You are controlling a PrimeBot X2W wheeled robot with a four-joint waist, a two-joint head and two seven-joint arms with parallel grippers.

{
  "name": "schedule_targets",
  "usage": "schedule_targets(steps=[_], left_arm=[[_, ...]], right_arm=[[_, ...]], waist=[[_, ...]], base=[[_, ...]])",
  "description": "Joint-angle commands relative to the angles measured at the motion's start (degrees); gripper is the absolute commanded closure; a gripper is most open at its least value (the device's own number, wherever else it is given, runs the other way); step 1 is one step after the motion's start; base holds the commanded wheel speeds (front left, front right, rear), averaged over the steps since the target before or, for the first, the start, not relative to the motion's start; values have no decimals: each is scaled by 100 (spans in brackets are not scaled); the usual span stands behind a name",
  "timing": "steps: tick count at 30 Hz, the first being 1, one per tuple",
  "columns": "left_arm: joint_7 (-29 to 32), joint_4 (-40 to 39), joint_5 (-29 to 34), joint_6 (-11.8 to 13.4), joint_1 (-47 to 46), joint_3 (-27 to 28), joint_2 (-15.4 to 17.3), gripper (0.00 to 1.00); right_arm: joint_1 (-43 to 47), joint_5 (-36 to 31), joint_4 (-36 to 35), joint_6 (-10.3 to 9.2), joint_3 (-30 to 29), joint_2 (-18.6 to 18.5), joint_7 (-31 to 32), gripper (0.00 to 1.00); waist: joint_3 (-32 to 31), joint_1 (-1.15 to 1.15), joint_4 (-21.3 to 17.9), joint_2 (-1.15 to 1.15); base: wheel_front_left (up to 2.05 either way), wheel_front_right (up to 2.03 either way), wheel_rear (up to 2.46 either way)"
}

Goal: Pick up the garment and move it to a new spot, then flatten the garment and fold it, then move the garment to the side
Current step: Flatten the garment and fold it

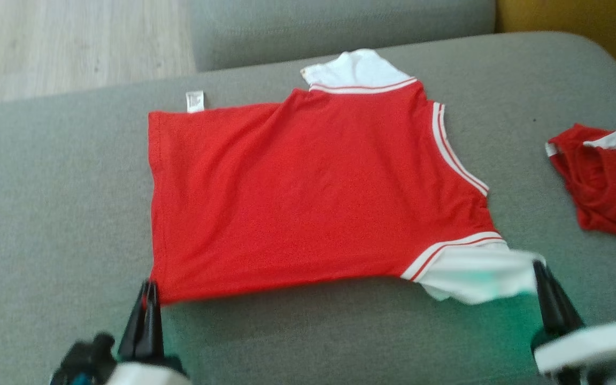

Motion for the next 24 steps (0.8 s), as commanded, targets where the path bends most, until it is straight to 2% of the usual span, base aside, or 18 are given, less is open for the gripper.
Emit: schedule_targets(steps=[1, 4, 8, 16, 24], left_arm=[[-30, -194, 0, -20, -409, 132, 18, 100], [-30, -146, 72, -20, -806, 104, 18, 100], [-30, 38, 154, -5, -1339, 22, 18, 100], [-30, 685, 252, 148, -2262, -40, 17, 100], [-30, 1141, 364, 165, -2757, -25, 17, 100]], right_arm=[[-412, -42, -259, -5, 28, -101, 29, 100], [-929, -139, -331, -5, 39, 1, 139, 100], [-1723, -289, -90, -5, 37, 137, 273, 100], [-3054, -557, 955, -5, 30, 370, 377, 100], [-4054, -763, 2082, -5, 87, 489, 20, 100]], waist=[[143, 0, 55, 0], [364, 0, 111, 0], [681, 0, 210, 0], [1182, 0, 359, 0], [1367, 0, 420, 0]], base=[[0, 0, 0], [0, 0, 0], [0, 0, 0], [0, 0, 0], [0, 0, 0]])
